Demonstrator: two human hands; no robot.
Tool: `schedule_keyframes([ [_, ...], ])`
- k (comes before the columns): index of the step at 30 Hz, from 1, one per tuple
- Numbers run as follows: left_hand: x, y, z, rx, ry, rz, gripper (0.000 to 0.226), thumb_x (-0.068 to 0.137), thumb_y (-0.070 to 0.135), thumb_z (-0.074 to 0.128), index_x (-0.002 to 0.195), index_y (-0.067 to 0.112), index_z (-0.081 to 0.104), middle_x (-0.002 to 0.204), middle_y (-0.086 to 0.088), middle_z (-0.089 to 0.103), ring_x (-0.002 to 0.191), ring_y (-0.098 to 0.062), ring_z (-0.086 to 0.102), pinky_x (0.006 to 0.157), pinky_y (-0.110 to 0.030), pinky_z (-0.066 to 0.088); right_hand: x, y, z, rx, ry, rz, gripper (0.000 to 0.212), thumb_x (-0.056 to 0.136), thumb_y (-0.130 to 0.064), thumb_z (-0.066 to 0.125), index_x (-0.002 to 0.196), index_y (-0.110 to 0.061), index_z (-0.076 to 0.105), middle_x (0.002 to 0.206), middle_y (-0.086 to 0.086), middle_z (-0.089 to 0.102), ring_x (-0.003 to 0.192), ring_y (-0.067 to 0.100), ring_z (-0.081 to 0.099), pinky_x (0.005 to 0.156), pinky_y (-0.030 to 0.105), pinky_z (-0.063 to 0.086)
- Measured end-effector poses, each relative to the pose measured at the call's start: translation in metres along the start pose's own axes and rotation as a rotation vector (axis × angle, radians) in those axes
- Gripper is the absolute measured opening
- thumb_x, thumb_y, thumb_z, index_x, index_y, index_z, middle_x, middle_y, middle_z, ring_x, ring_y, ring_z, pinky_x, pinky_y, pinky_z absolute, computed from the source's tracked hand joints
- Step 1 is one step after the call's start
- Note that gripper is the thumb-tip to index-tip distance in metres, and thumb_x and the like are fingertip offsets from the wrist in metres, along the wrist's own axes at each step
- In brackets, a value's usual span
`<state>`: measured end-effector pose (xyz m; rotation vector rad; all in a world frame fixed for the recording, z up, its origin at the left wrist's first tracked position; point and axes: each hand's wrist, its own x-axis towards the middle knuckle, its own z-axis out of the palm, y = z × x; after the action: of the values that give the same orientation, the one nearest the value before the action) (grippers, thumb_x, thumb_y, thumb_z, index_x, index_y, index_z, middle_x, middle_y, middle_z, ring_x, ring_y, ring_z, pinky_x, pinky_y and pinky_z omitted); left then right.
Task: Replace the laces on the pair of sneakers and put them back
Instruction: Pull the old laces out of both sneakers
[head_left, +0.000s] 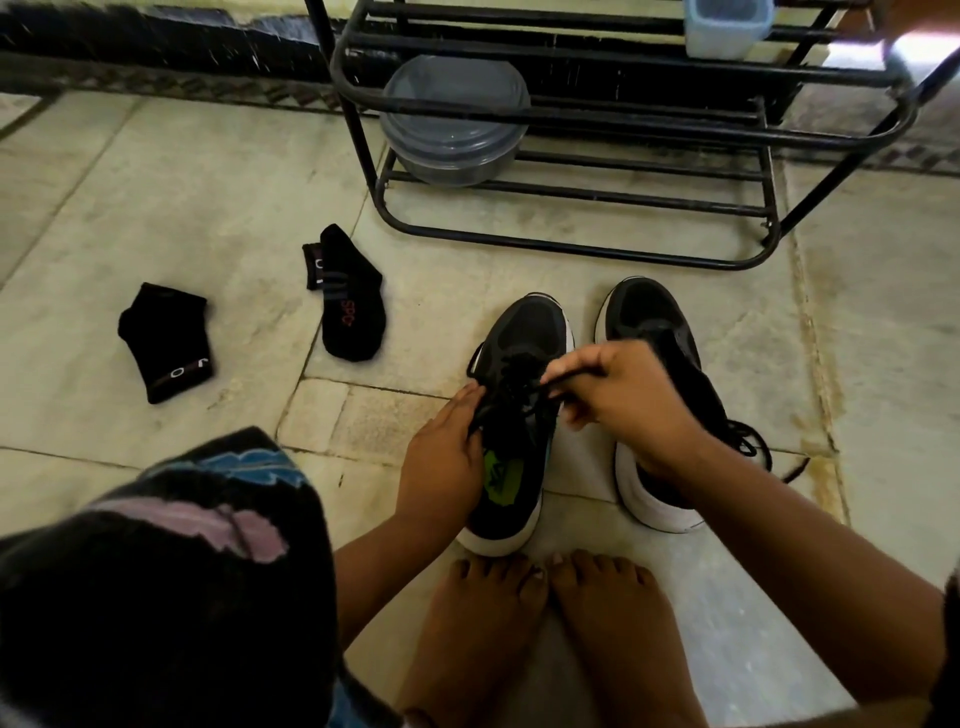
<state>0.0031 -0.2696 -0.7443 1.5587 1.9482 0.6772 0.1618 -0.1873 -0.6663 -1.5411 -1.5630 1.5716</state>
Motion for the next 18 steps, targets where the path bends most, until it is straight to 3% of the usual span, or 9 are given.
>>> schedule_keyframes([
  [3,0.000,0.001,0.000,-0.012,0.000,0.010,0.053,0.088,0.021,0.034,0.139,0.011,0.046,0.143,-0.005,0.047,0.130,-0.020,0.046,0.109,-0.029,0.033,-0.001,-0.015,-0.016,0.313,0.050,-0.007,0.019,0.092,0.001,0.052,0.082,-0.003,0.067,0.066,0.009,0.062,0.050,0.015,0.056,0.049,0.024,0.052],
  [6,0.001,0.001,0.000,-0.019,-0.003,0.003,0.054,0.087,0.022,0.033,0.139,0.012,0.046,0.143,-0.004,0.047,0.130,-0.020,0.046,0.110,-0.031,0.034,-0.005,-0.015,-0.016,0.271,0.059,-0.029,0.014,0.091,-0.003,0.056,0.084,-0.005,0.068,0.065,0.008,0.065,0.052,0.015,0.058,0.052,0.023,0.052],
  [9,0.001,0.001,-0.001,-0.033,0.000,0.002,0.053,0.088,0.022,0.034,0.139,0.012,0.046,0.143,-0.004,0.047,0.130,-0.019,0.046,0.110,-0.030,0.034,-0.009,-0.012,-0.021,-0.133,0.179,-0.197,0.026,0.089,-0.023,0.063,0.069,-0.008,0.067,0.054,0.004,0.062,0.043,0.011,0.052,0.048,0.020,0.044],
  [11,0.000,0.000,-0.002,-0.037,0.003,-0.006,0.053,0.088,0.021,0.034,0.139,0.011,0.046,0.143,-0.004,0.047,0.130,-0.019,0.046,0.109,-0.027,0.031,-0.011,-0.014,-0.032,-0.418,0.291,-0.331,0.034,0.088,-0.032,0.061,0.062,-0.011,0.066,0.051,0.005,0.060,0.046,0.018,0.055,0.050,0.033,0.051],
  [14,0.000,0.000,-0.002,-0.024,0.005,-0.008,0.052,0.088,0.021,0.035,0.138,0.010,0.046,0.142,-0.006,0.048,0.130,-0.020,0.046,0.110,-0.028,0.031,-0.010,-0.022,-0.049,-0.687,0.349,-0.411,0.031,0.087,-0.034,0.057,0.070,-0.011,0.068,0.057,0.006,0.060,0.053,0.021,0.056,0.053,0.035,0.050],
  [16,0.001,0.000,-0.001,-0.006,-0.001,-0.005,0.053,0.088,0.022,0.035,0.138,0.011,0.046,0.143,-0.006,0.047,0.131,-0.021,0.045,0.111,-0.031,0.032,-0.008,-0.026,-0.051,-0.996,0.228,-0.334,0.027,0.089,-0.039,0.053,0.089,-0.014,0.064,0.077,0.004,0.061,0.067,0.019,0.057,0.058,0.030,0.047],
  [18,0.002,0.001,-0.001,0.025,-0.003,0.010,0.053,0.088,0.022,0.034,0.139,0.013,0.046,0.145,-0.003,0.044,0.132,-0.020,0.044,0.111,-0.037,0.034,-0.010,-0.022,-0.042,-1.226,0.084,-0.287,0.039,0.089,-0.045,0.053,0.119,-0.020,0.051,0.116,0.002,0.055,0.095,0.021,0.058,0.072,0.033,0.050],
])
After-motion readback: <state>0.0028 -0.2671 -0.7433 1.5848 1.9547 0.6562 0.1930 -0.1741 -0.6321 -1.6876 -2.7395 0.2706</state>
